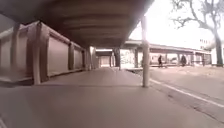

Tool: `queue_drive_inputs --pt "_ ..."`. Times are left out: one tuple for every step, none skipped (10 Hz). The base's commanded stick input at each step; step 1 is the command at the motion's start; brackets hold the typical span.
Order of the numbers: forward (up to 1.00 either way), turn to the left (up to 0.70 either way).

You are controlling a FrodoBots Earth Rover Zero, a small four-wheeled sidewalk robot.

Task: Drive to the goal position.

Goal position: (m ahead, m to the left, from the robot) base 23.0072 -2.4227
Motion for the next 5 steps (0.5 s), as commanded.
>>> queue_drive_inputs --pt "0.7 0.0" --pt "0.7 0.0" --pt "0.7 0.0" --pt "0.7 0.0" --pt "0.7 0.0"
